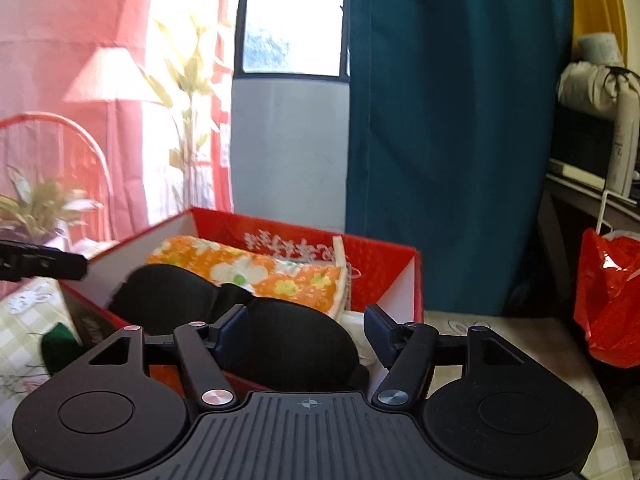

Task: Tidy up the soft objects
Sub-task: 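Withdraw the left tool and lower it to the blue-wrapped snack cake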

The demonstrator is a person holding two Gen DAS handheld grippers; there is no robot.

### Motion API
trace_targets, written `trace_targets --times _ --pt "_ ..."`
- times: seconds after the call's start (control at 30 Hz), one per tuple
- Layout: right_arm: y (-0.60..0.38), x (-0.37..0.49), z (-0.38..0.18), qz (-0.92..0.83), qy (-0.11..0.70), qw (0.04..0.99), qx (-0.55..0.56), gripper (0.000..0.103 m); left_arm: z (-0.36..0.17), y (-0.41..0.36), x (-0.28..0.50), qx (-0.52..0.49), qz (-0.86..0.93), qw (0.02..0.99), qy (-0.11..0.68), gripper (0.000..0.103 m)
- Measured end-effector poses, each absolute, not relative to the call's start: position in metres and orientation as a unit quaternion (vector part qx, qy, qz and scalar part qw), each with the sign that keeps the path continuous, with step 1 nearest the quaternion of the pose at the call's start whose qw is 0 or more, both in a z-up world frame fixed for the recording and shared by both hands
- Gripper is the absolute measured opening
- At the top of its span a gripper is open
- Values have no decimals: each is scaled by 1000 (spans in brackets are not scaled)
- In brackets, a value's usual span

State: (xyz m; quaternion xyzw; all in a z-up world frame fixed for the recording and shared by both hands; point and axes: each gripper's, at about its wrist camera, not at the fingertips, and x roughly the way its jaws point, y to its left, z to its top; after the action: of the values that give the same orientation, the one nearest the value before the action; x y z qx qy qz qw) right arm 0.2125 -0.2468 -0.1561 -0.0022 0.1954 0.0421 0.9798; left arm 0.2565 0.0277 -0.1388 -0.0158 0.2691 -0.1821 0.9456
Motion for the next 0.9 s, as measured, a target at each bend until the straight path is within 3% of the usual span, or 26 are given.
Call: trace_targets --times 0.3,0.9 --pt "-240 155 -164 91 193 977 13 61 -164 23 215 -5 -205 925 320 52" --pt "-216 107 -246 167 285 944 -20 60 -231 19 197 -46 -210 890 403 52"
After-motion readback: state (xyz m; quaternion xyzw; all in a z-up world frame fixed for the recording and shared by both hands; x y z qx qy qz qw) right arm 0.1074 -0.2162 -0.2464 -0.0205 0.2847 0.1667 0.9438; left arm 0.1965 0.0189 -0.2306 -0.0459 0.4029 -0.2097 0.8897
